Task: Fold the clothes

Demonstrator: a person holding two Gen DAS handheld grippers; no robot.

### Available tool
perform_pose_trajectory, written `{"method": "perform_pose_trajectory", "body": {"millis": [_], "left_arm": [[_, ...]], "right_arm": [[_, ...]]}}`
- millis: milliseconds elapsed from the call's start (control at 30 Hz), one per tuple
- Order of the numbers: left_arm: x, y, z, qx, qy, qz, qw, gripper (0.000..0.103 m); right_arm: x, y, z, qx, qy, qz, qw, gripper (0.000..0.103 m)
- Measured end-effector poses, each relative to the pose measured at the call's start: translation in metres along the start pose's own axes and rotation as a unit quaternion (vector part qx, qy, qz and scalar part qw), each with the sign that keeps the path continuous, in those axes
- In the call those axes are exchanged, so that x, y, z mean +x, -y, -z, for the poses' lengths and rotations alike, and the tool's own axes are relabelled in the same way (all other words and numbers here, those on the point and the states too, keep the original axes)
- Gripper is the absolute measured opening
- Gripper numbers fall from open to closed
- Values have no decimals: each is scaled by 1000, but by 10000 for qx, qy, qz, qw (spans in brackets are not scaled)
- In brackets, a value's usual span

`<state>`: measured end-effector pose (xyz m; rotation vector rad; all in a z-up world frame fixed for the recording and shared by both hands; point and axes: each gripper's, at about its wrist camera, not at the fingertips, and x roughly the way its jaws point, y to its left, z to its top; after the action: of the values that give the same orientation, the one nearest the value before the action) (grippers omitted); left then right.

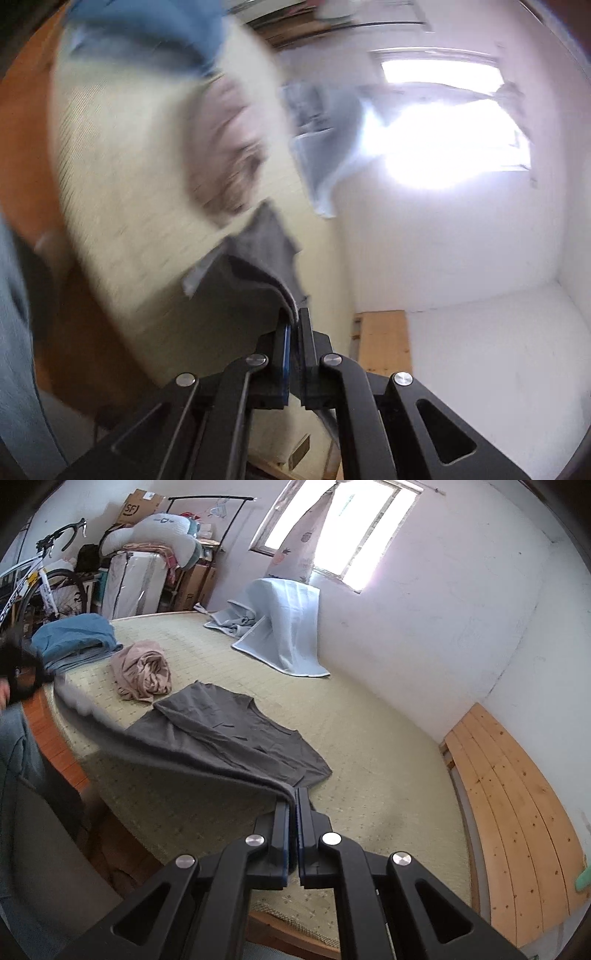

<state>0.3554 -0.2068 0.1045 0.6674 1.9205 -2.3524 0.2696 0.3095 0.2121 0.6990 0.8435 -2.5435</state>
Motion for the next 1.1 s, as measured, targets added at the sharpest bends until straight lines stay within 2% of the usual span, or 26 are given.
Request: {"method": "perform_pose_trajectory", "body": {"millis": [100, 233, 500, 633, 767, 967, 1100], "left_arm": [[-16, 28, -8, 388, 38, 216, 9990, 1], [-27, 41, 0, 663, -23, 253, 9975, 1], [-58, 24, 15, 745, -99, 73, 9971, 1], [-74, 37, 29, 983, -247, 12, 9949, 1], [-56, 42, 25, 1102, -286, -170, 9933, 1], [-7, 59, -5, 1097, -296, -286, 9931, 1], [32, 83, -24, 1329, -250, -339, 9902, 1]], "right_arm": [[-4, -4, 1, -95, -10, -36, 9999, 1], [-17, -7, 2, -235, -22, -251, 9994, 1], [-45, -19, 16, -722, -271, -1163, 9902, 1], [-61, -19, 24, -852, -344, -1676, 9816, 1], [-53, -7, 20, -600, -257, -1484, 9868, 1], [-11, 15, 8, -223, -344, -1091, 9932, 1], [15, 29, -9, -129, -339, -875, 9955, 1]]}}
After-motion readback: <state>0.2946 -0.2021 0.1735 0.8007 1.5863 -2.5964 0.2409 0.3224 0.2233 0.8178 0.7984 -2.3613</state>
